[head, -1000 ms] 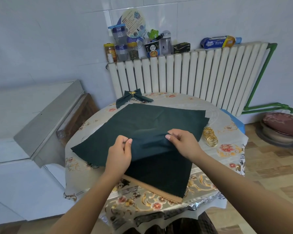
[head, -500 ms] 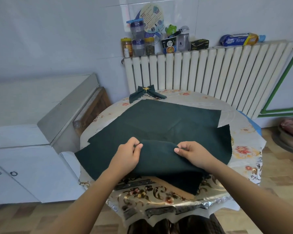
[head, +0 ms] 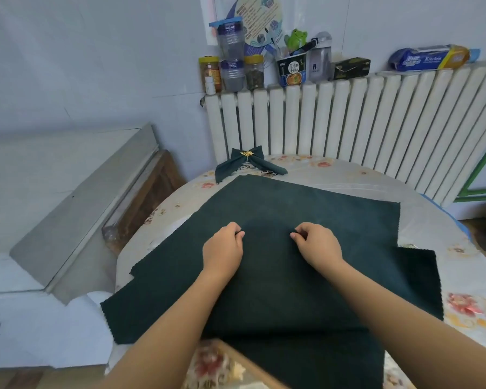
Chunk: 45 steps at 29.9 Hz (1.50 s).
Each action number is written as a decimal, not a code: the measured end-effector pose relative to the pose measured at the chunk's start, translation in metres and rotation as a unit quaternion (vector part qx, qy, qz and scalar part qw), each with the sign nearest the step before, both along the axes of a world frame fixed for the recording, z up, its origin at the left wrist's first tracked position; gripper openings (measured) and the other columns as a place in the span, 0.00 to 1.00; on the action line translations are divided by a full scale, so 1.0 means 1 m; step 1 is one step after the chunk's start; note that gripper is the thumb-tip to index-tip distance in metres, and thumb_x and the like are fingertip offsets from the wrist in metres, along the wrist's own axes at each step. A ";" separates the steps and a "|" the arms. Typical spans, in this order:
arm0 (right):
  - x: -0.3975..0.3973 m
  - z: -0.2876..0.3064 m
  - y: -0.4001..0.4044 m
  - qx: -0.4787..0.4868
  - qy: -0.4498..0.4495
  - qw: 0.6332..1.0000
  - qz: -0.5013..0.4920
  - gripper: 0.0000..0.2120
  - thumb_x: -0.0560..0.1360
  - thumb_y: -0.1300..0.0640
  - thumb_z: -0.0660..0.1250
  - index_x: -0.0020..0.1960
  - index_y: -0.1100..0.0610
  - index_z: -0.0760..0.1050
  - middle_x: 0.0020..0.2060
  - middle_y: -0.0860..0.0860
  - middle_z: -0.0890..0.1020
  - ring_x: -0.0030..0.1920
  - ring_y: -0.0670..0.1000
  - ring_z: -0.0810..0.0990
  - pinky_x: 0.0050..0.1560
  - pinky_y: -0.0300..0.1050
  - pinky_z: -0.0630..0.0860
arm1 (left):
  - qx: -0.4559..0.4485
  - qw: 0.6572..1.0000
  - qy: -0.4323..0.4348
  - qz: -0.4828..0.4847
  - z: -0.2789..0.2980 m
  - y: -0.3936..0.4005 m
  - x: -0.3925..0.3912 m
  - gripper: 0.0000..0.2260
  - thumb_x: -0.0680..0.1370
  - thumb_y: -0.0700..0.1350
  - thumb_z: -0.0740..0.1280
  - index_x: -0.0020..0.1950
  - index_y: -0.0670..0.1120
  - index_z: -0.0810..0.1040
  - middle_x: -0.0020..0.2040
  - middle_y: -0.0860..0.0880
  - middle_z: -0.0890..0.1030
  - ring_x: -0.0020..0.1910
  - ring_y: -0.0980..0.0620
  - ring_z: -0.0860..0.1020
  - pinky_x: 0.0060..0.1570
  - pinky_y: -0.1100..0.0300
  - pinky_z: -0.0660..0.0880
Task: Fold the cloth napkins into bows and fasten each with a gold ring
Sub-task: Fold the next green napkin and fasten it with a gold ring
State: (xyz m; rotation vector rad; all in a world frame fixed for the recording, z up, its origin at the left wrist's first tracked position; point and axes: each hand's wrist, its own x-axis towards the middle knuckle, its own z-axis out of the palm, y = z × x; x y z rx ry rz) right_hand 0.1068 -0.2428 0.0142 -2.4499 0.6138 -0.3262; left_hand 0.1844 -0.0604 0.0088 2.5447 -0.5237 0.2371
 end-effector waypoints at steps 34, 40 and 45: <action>0.212 -0.045 -0.070 0.041 0.066 0.997 0.029 0.08 0.75 0.44 0.65 0.51 0.46 0.75 0.52 0.46 0.79 0.59 0.51 0.72 0.58 0.47 0.62 | -0.020 0.980 0.195 0.041 -0.043 -0.090 0.203 0.14 0.74 0.56 0.69 0.57 0.54 0.77 0.52 0.56 0.78 0.55 0.55 0.74 0.62 0.56 0.63; 0.213 -0.045 -0.071 0.142 -0.007 0.989 0.032 0.04 0.75 0.47 0.66 0.44 0.45 0.79 0.44 0.43 0.82 0.46 0.43 0.75 0.59 0.46 0.58 | -0.202 0.938 0.282 -0.004 -0.049 -0.086 0.213 0.09 0.63 0.60 0.72 0.41 0.60 0.84 0.40 0.58 0.84 0.47 0.52 0.82 0.59 0.45 0.73; 0.217 -0.047 -0.071 0.167 -0.005 0.986 0.012 0.03 0.72 0.47 0.70 0.43 0.45 0.80 0.41 0.43 0.82 0.47 0.44 0.76 0.65 0.48 0.65 | -0.219 0.932 0.291 0.002 -0.048 -0.084 0.214 0.03 0.70 0.50 0.74 0.39 0.59 0.85 0.41 0.57 0.84 0.46 0.52 0.82 0.55 0.49 0.77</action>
